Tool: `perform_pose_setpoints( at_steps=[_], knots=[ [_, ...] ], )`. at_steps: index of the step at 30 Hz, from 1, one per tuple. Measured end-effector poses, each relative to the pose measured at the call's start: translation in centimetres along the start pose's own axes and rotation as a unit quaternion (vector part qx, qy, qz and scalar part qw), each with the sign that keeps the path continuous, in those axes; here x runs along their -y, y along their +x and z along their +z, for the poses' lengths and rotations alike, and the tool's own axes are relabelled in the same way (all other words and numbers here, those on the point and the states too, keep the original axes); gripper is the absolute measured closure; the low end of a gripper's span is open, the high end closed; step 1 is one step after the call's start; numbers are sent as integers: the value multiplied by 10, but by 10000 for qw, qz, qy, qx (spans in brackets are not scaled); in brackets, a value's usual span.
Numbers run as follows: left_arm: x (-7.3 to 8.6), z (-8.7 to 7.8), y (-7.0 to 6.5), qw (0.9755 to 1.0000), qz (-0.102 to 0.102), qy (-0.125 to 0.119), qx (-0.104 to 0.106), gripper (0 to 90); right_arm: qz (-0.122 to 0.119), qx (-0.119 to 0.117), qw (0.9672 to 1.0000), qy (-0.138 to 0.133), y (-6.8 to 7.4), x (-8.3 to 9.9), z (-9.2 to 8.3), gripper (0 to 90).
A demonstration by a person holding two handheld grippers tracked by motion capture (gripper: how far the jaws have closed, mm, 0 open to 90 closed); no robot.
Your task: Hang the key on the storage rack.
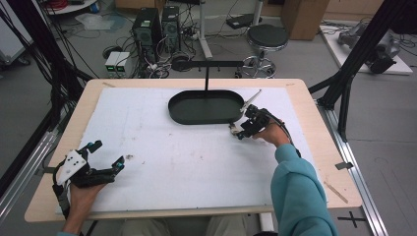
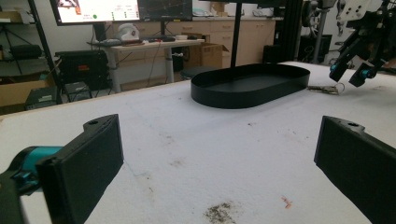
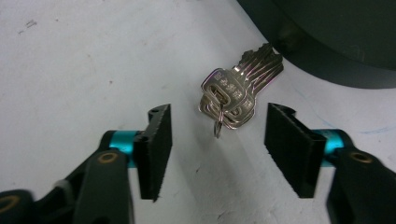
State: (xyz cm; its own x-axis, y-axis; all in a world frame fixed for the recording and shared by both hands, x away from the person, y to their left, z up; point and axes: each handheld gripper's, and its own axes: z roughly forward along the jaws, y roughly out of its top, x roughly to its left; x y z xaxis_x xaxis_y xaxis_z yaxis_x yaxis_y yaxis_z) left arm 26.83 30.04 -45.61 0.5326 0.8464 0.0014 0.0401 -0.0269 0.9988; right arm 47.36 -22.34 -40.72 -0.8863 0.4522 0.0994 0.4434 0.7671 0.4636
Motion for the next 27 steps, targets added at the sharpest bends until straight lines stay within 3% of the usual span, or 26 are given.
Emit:
perform_pose_setpoints(
  at_steps=[5, 9, 16, 21, 27],
  knots=[
    [0, 0, 0, 10000, 14, 8, 1, 17, -39, -48, 10000, 56, -2, -1, 2, 589],
    [0, 0, 0, 10000, 16, 4, -6, 17, -60, -77, 9999, 60, -2, -1, 2, 646],
    [0, 0, 0, 10000, 35, 7, -3, 17, -69, -59, 9999, 147, -1, -1, 3, 706],
    [0, 0, 0, 10000, 40, 8, 0, 17, -110, -22, 9998, 163, -1, -2, 3, 800],
    [0, 0, 0, 10000, 41, 8, 5, 17, -80, -22, 9998, 185, -1, -2, 4, 825]
  ],
)
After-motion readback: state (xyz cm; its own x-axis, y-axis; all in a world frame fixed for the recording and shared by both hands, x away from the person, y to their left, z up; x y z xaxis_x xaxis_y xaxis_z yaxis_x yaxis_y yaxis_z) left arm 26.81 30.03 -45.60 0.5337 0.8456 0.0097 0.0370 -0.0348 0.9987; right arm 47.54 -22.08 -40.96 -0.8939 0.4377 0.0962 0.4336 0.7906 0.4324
